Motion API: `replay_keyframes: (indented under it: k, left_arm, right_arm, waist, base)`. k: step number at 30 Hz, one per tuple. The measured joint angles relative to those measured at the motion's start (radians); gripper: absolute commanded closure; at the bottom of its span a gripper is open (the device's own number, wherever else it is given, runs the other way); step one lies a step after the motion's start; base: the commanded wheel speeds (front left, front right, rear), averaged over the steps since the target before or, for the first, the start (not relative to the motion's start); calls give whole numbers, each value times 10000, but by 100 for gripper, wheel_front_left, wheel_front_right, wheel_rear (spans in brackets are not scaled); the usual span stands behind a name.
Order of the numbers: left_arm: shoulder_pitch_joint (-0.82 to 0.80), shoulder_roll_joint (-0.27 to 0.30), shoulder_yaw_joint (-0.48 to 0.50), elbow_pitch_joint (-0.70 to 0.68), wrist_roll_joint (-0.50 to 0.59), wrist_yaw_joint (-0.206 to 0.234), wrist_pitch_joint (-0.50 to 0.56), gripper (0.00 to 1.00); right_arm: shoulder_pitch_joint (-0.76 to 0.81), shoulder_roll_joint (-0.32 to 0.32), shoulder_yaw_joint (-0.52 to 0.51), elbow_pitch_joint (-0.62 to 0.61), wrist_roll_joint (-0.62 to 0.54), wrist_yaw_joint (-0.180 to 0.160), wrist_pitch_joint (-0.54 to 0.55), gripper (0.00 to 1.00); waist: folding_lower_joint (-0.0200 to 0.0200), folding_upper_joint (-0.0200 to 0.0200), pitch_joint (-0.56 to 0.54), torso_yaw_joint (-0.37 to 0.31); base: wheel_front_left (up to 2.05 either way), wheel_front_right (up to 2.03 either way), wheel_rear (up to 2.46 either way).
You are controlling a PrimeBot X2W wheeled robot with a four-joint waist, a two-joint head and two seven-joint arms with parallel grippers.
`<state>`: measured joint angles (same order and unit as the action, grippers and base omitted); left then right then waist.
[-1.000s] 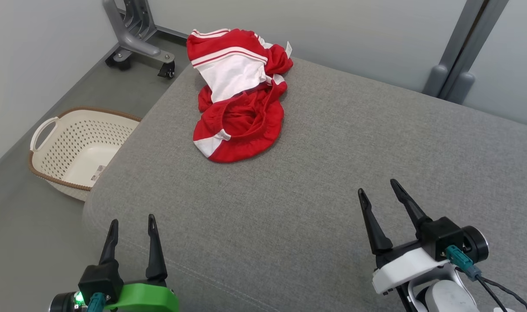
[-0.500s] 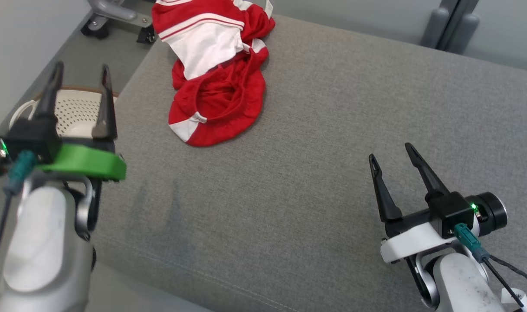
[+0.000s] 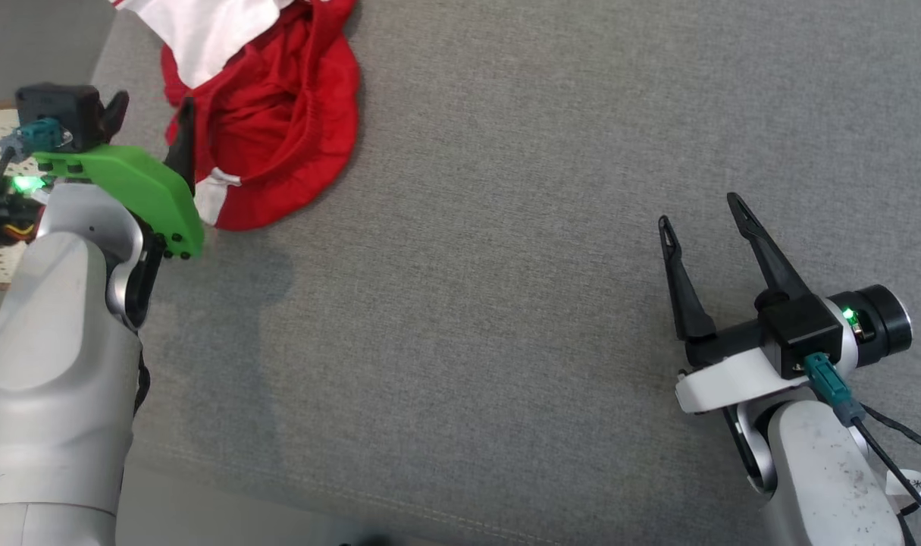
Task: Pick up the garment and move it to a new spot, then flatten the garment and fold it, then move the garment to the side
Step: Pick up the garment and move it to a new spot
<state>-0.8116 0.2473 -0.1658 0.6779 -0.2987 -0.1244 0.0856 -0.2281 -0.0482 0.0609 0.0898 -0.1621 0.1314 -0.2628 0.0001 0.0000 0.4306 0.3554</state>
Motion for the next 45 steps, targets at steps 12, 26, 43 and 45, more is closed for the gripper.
replay_keyframes:
  k: [12, 26, 43, 45]
  left_arm:
    - [-15, -35, -1193, 1707, -1225, -33, 345, 59]
    - [-1067, 1507, -2265, 1191, -1120, -35, -59, 100]
    - [-2917, 2604, -4142, -2435, -884, -46, 1827, 100]
    - [-2894, 2395, -4230, -2656, -984, -44, 1881, 100]
  right_arm:
    - [-35, -2, 75, 58, 100, 0, 0, 0]
    - [90, -2, 171, 174, 1014, 0, 0, 0]
    - [837, -8, -12, 299, 2029, 0, 0, 0]
    - [847, -8, -61, 263, 2056, 0, 0, 0]
  waist:
    - [0, 0, 494, -651]
    - [-1, 0, -752, -874]
    - [-1, 1, -2461, -2603]
    - [-1, 0, -2506, -2927]
  base:
    - [0, 0, 0]
    - [0, 0, 0]
    - [0, 0, 0]
    - [0, 0, 0]
